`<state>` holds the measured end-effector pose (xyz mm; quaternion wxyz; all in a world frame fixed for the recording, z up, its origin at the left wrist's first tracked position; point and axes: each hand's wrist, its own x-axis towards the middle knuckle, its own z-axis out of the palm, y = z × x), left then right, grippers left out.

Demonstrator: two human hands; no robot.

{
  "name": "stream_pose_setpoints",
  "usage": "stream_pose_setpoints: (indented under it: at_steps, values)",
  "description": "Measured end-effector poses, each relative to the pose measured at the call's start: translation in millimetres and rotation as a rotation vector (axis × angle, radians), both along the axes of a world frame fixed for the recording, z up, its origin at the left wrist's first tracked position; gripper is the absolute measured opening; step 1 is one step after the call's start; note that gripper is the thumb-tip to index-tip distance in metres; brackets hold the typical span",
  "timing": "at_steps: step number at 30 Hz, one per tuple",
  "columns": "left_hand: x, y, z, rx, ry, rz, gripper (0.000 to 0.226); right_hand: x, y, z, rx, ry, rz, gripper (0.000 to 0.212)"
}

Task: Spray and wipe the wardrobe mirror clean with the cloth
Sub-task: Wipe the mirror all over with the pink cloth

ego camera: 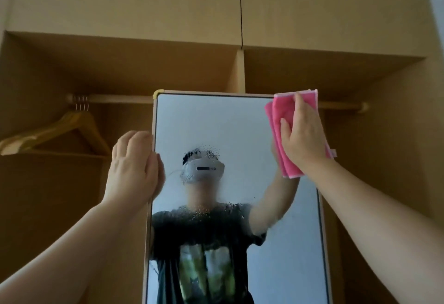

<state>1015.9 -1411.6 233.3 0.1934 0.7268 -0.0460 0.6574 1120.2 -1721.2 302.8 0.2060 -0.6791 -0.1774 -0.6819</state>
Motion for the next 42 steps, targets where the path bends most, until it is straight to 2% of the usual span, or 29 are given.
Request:
stream_pose_setpoints:
  at_steps: [3,7,11,22,32,35,42]
  values:
    - [9,2,-8,-0.136,0.029,-0.093,0.041,8,-2,-3,-0.129,0.087,-0.165,0.056]
    - [22,-3,-17,-0.197,0.019,-0.186,0.038,15,-6,1,-0.240,0.108,-0.273,0.062]
    - [23,-10,-18,-0.216,0.033,-0.249,0.037,21,-7,3,-0.262,0.112,-0.269,0.061]
    - [49,-2,-19,-0.178,-0.026,-0.208,0.037,38,-3,-3,-0.280,0.139,-0.256,0.062]
    - [71,6,-19,-0.201,-0.025,-0.243,0.039,53,7,-44,-0.246,0.148,-0.221,0.064]
    - [70,2,-17,-0.237,0.070,-0.240,0.035,53,7,-59,-0.265,0.140,-0.214,0.061]
    - [72,2,-21,-0.233,0.060,-0.257,0.034,53,8,-117,-0.348,0.143,-0.210,0.057]
